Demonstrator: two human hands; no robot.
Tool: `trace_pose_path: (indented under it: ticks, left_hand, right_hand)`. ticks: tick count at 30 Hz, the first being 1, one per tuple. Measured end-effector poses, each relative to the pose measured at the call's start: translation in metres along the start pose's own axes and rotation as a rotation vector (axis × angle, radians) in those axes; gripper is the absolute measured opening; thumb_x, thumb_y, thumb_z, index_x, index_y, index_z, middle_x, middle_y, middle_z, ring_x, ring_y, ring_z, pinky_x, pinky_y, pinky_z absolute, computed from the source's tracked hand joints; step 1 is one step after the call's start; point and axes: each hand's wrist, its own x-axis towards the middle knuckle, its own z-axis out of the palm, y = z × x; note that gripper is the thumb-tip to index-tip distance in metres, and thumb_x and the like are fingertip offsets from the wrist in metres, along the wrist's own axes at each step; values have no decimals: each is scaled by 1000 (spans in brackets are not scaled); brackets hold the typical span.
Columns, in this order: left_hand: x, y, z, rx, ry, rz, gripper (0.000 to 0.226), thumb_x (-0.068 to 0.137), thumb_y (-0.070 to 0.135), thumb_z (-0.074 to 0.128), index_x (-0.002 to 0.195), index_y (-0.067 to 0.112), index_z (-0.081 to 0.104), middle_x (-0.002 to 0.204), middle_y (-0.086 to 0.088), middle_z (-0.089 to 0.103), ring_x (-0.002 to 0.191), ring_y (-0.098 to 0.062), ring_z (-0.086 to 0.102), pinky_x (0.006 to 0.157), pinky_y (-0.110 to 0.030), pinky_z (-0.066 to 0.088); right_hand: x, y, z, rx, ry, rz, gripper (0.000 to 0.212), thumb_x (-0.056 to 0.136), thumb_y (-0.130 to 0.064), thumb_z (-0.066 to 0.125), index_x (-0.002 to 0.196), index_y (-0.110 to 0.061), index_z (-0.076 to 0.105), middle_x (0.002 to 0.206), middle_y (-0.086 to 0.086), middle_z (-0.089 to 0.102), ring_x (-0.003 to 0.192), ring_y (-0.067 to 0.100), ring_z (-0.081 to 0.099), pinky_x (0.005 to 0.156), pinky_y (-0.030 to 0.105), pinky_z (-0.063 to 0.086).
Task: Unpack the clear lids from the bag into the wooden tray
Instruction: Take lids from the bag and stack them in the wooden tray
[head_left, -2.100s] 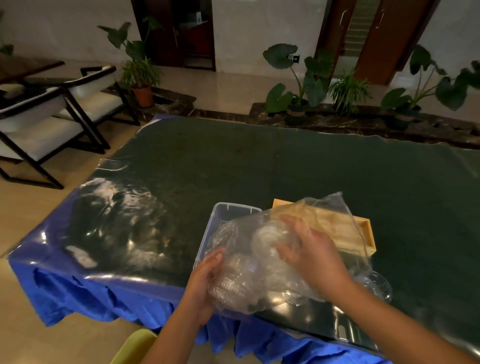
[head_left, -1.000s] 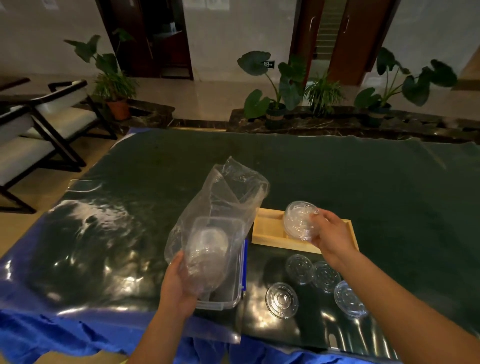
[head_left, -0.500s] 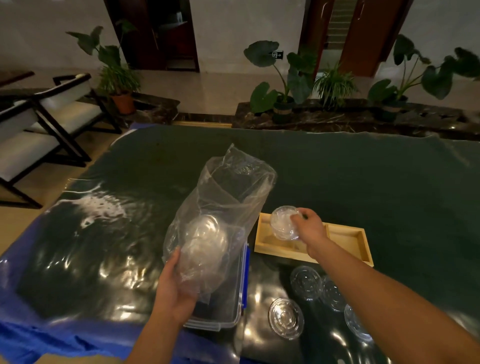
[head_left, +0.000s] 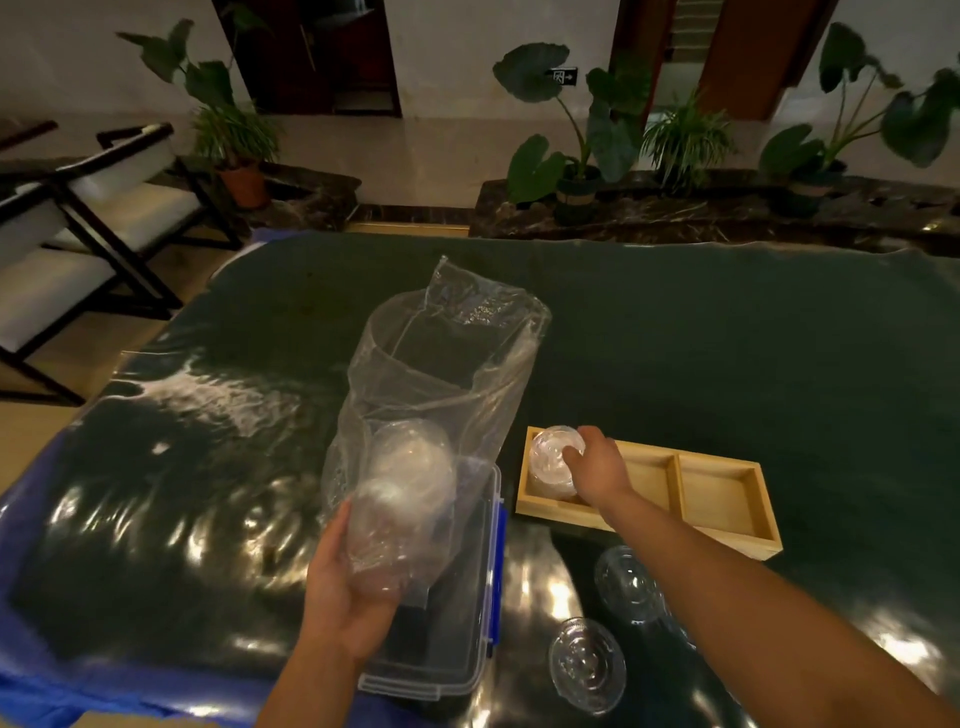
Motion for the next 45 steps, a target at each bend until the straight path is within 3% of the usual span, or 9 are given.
trace_pose_path:
  ticks: [3, 6, 9, 12, 17, 24, 32, 39, 45]
  left_hand:
    - [-2, -2, 1, -11, -9, -3, 60, 86, 41, 63, 139, 11, 62, 141, -25, 61, 130, -43, 57, 97, -54, 53]
    - [-1, -2, -2, -20, -5, 0, 55, 86, 40, 64, 133, 12, 67, 134, -24, 66, 122, -43, 63, 85, -52, 61]
    - [1, -1, -5, -16, 6, -7, 41, 93, 40, 60, 121, 14, 75, 138, -25, 63, 129, -46, 58, 104, -58, 50]
    - [-1, 0, -4, -1, 2, -26, 37, 96, 41, 57, 108, 15, 80, 139, -28, 62, 132, -48, 55, 108, -59, 45]
    - [-2, 0, -9, -4, 18, -6, 41, 96, 40, 57, 125, 14, 70, 145, -27, 57, 134, -49, 53, 111, -61, 41]
    - [-8, -1, -7, 2, 18, -10, 39, 95, 40, 58, 117, 13, 74, 144, -27, 57, 136, -48, 50, 101, -61, 48]
    - [-11, -1, -7, 22, 26, 16, 50, 87, 40, 64, 129, 12, 69, 144, -27, 58, 135, -48, 52, 116, -61, 36]
    - [-11, 0, -12, -42, -5, -7, 41, 100, 38, 54, 120, 9, 74, 141, -27, 60, 134, -46, 53, 90, -55, 59]
    - [-9, 3, -16, -14, 17, -10, 40, 98, 40, 55, 119, 12, 76, 141, -25, 61, 134, -47, 53, 107, -59, 46]
  right_hand:
    - [-3, 1, 5, -103, 19, -57, 44, 101, -18, 50, 144, -11, 42, 143, 16, 46, 125, 34, 53, 100, 38, 47]
    - [-4, -1, 3, -112, 48, -107, 45, 102, -19, 48, 147, -14, 41, 144, 14, 47, 122, 31, 57, 96, 35, 49]
    - [-1, -2, 0, -137, 81, -187, 45, 102, -21, 50, 146, -15, 44, 141, 13, 53, 120, 30, 59, 94, 34, 50]
    - [4, 1, -3, -290, 41, -132, 45, 103, -30, 46, 145, -16, 42, 134, 12, 62, 121, 32, 58, 99, 41, 48]
    - [5, 7, -3, -510, 41, -141, 50, 100, -41, 47, 146, -22, 41, 137, 9, 58, 130, 32, 46, 100, 46, 41]
    - [2, 23, -8, -383, 39, -197, 53, 92, -44, 59, 141, -27, 48, 142, 5, 51, 130, 30, 42, 102, 46, 41]
    - [-2, 24, -11, -456, 105, -171, 45, 91, -37, 65, 132, -23, 58, 133, 1, 62, 125, 27, 49, 98, 41, 44]
    - [1, 24, -5, -401, 89, -156, 46, 94, -39, 59, 135, -19, 55, 136, 6, 57, 124, 28, 48, 98, 39, 45]
    - [-2, 24, -10, -316, 100, -158, 42, 94, -34, 59, 134, -20, 56, 135, 6, 58, 125, 28, 48, 98, 42, 45]
